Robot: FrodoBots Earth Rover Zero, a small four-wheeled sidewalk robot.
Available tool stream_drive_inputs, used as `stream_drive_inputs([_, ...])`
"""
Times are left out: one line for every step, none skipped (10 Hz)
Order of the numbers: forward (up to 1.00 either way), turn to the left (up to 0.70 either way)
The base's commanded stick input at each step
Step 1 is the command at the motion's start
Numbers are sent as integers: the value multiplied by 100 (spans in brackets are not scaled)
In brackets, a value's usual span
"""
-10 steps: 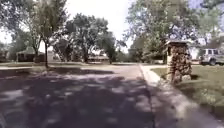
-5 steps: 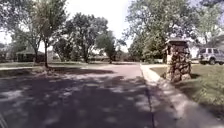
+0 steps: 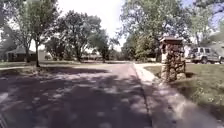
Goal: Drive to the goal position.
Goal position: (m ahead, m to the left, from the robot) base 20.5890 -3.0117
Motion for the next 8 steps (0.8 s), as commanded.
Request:
stream_drive_inputs([70,0])
stream_drive_inputs([70,0])
stream_drive_inputs([70,0])
stream_drive_inputs([70,0])
stream_drive_inputs([70,0])
stream_drive_inputs([70,0])
stream_drive_inputs([70,0])
stream_drive_inputs([70,0])
